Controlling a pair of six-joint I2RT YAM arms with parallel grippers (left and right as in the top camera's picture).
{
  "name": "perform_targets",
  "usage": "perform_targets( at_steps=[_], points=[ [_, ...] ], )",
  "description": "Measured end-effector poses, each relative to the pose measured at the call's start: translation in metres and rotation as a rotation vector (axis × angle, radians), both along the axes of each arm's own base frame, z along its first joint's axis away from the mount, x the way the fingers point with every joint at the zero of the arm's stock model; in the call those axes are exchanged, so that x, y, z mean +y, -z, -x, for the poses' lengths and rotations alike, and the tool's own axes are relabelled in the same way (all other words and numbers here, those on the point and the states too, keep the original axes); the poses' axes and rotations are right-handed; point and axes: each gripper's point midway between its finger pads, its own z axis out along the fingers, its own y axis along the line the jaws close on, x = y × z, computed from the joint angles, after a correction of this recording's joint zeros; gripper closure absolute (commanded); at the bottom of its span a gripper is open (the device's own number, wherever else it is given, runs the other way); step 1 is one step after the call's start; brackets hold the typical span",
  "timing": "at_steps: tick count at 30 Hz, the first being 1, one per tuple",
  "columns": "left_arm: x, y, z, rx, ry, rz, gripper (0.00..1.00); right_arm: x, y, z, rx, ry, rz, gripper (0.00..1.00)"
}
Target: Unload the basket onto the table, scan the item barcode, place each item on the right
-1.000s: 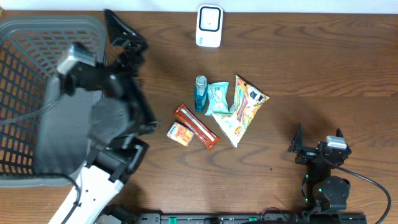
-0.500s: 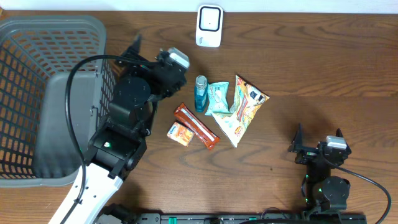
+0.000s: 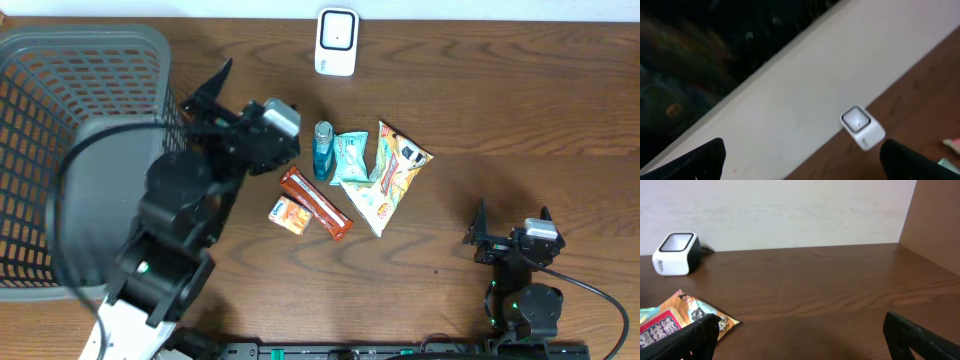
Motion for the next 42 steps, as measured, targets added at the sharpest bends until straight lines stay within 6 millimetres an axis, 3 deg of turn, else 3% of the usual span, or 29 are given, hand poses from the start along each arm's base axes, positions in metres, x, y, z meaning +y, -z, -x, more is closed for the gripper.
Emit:
perform_targets(
  at_steps=[16,22,26,32,36,42],
  points=[
    [0.024,-0.077,0.082,-0.215,0.097,0.177,0.02,0.0,0.0,0.0,0.0,0.0,0.0,0.01],
    [0.036,-0.089,0.104,-0.257,0.099,0.211,0.02,0.002,0.0,0.0,0.0,-0.009,-0.006,0.01],
    [0.039,-0.084,0.098,-0.233,0.069,0.207,0.02,0.019,0.003,-0.002,-0.001,-0.103,-0.123,0.01],
    [0.047,-0.082,0.097,-0.231,0.031,0.205,0.02,0.064,-0.001,0.002,0.007,-0.343,-0.435,0.01],
    [0.064,-0.097,0.107,-0.301,-0.016,0.215,0.02,0.086,-0.003,0.008,0.039,-0.469,-0.537,0.01],
    [0.077,-0.115,0.127,-0.386,-0.033,0.232,0.02,0.099,-0.004,0.014,0.07,-0.542,-0.623,0.01]
  ],
)
